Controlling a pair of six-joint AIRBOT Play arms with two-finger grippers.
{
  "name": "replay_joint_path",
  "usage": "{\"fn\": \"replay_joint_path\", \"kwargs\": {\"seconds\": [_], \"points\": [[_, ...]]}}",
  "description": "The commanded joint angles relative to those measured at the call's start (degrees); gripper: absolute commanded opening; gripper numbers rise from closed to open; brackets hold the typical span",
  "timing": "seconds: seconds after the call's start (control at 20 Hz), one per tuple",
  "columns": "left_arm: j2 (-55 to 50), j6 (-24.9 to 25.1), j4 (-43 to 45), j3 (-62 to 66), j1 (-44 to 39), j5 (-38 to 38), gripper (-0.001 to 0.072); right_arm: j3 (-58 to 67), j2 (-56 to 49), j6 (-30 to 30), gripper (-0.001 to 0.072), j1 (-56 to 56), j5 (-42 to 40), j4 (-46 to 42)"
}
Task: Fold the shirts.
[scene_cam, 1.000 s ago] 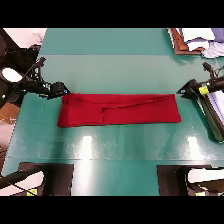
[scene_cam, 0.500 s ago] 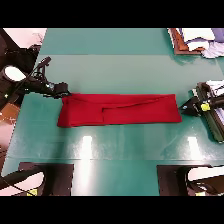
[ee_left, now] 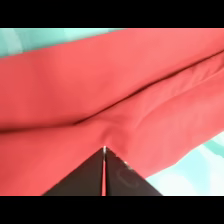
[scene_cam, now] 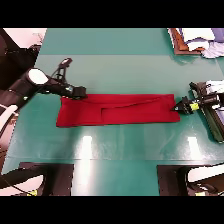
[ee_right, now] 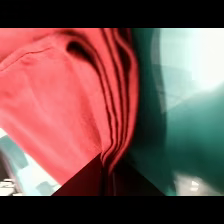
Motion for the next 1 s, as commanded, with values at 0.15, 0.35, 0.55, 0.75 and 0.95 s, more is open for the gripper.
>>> {"fn": "replay_joint_path", "kwargs": {"seconds": [0.15, 0.35, 0.55, 0.75, 0.95], "points": [[-12.9, -0.2, -2.7, 9.2, -11.1, 3.5, 0.0027, 0.0, 13.1, 2.9, 0.0017, 0.9, 4.6, 5.0], [-22.4, -0.3, -4.5, 17.7, -17.0, 2.8, 0.0027, 0.6, 22.9, 7.4, 0.0017, 1.1, 4.6, 16.5], [-26.0, -0.4, -5.5, 20.3, -20.7, 3.4, 0.0027, 9.2, 26.6, 10.5, 0.0017, 6.4, 5.7, 16.7], [-26.0, -0.4, -7.5, 20.3, -22.1, 6.9, 0.0027, 18.5, 24.4, 13.4, 0.0017, 15.6, 5.8, 16.7], [-26.0, -0.3, -8.2, 20.3, -23.4, 8.4, 0.0027, 26.1, 19.6, 14.4, 0.0017, 25.5, 6.1, 16.7]]}}
